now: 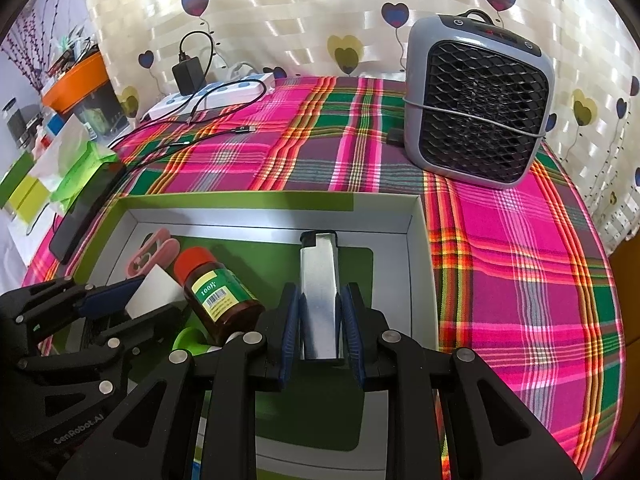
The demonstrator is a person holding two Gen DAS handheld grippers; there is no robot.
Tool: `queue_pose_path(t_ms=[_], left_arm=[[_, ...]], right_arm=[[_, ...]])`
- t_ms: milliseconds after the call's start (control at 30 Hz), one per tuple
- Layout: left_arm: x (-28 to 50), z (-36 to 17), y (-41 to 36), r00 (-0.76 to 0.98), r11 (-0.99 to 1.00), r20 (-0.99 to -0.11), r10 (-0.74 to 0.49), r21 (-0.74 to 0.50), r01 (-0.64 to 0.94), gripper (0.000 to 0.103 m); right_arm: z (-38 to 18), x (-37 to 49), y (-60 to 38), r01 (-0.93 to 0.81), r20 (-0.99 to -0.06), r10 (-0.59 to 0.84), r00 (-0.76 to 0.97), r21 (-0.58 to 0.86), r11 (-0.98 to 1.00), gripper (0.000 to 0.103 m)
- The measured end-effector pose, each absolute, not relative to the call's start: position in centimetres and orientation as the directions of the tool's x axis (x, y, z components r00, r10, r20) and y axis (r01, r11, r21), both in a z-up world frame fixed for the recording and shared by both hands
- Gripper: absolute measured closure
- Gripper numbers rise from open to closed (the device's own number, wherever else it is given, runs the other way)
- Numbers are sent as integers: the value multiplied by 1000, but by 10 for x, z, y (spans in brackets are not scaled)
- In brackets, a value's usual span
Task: Organize rigid objects
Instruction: 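Release the charger in the green box with the left tool while the right tool releases the lighter there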
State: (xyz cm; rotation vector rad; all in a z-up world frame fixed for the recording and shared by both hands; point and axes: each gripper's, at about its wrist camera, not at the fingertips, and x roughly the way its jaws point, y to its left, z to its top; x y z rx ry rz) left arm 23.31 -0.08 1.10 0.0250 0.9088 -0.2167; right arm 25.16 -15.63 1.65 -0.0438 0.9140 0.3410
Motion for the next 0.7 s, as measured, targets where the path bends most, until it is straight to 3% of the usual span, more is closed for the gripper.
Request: queue_pose_path(t_ms=[700], left_arm=[[231,14,3,597,981,-784,-170,-75,180,64]], right_arm=[[20,244,-156,-294,-770,271,578,113,949,70]])
